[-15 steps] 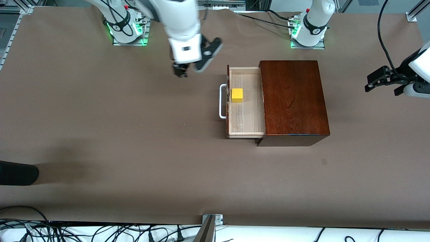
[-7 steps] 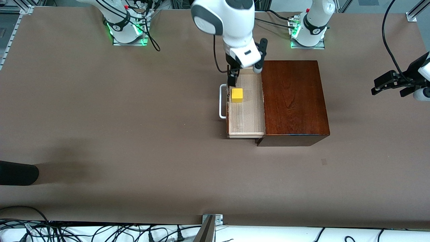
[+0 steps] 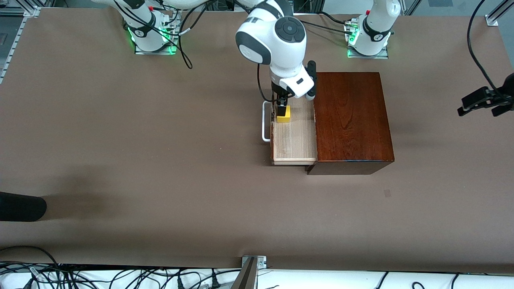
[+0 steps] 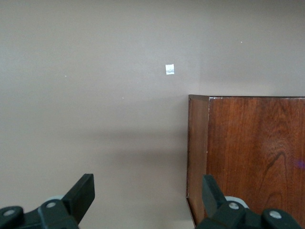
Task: Open drawer, take yellow block, close drawer
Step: 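Lower the right gripper into the drawer and grasp the yellow cube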
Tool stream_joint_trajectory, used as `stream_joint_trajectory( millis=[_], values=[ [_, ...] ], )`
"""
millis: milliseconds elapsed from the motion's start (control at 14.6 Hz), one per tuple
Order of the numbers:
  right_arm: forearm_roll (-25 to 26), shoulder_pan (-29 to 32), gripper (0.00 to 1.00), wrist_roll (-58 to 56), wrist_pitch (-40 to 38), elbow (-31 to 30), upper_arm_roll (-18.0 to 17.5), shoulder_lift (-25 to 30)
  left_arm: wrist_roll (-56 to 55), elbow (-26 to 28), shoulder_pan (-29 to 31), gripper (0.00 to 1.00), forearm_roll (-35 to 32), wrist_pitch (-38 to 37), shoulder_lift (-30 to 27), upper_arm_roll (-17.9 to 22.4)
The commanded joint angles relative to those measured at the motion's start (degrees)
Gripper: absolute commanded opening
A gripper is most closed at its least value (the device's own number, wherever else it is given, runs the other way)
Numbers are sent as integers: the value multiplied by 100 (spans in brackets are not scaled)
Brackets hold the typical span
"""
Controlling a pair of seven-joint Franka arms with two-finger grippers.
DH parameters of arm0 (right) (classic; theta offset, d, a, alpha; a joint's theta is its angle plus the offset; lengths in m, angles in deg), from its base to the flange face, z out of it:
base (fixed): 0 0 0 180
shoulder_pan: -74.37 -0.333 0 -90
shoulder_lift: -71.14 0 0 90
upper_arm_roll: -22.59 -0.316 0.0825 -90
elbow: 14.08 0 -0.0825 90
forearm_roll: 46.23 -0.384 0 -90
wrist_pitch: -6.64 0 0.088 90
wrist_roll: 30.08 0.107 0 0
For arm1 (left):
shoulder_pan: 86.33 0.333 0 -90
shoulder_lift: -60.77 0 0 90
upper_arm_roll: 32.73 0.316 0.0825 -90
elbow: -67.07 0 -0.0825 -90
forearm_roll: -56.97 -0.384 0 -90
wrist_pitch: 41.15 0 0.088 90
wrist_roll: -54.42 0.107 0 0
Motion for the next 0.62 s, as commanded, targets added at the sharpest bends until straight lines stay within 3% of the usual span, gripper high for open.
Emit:
stream_joint_trajectory(
  millis=[0, 548],
  values=[
    [139, -93, 100, -193, 88, 225, 6, -242, 3, -236, -34, 100, 57, -52, 96, -124],
    [359, -233, 100, -158, 387, 216, 23, -541, -6, -272, 18, 100, 153, -122, 88, -353]
  ],
)
